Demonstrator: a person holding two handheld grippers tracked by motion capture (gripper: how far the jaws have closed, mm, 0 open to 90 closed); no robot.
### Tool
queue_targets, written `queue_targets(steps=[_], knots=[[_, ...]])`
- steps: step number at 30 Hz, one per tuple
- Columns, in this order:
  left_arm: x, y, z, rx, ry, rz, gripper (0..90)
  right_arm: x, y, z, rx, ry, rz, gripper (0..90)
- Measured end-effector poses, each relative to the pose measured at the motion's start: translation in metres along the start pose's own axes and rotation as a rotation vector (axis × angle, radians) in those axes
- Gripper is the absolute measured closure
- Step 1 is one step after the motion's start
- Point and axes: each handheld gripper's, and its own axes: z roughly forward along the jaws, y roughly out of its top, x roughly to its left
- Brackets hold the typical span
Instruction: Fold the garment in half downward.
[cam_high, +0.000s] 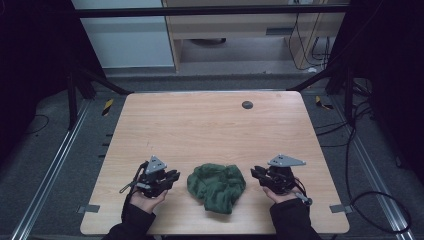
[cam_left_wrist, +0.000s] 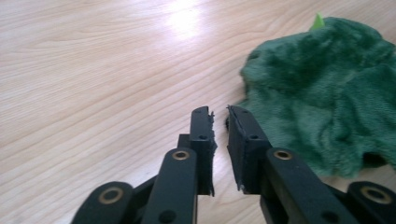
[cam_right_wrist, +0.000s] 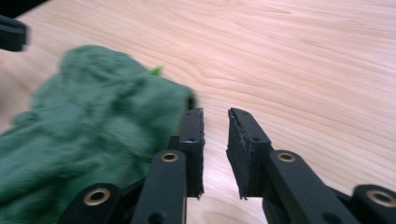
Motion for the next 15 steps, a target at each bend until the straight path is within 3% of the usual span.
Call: queue_targets(steps=[8,15], knots=[[0.025,-0.008,-0.005,0.003,0.070,-0.024,62.0,-0.020,-0.006,-0.005,0.028,-0.115,0.006,59.8],[0.047,-0.014,-0.011,-0.014,0.129,-0.055,51.1,-0.036,-0.012,-0.008,0.031,-0.186,0.017,48.4]])
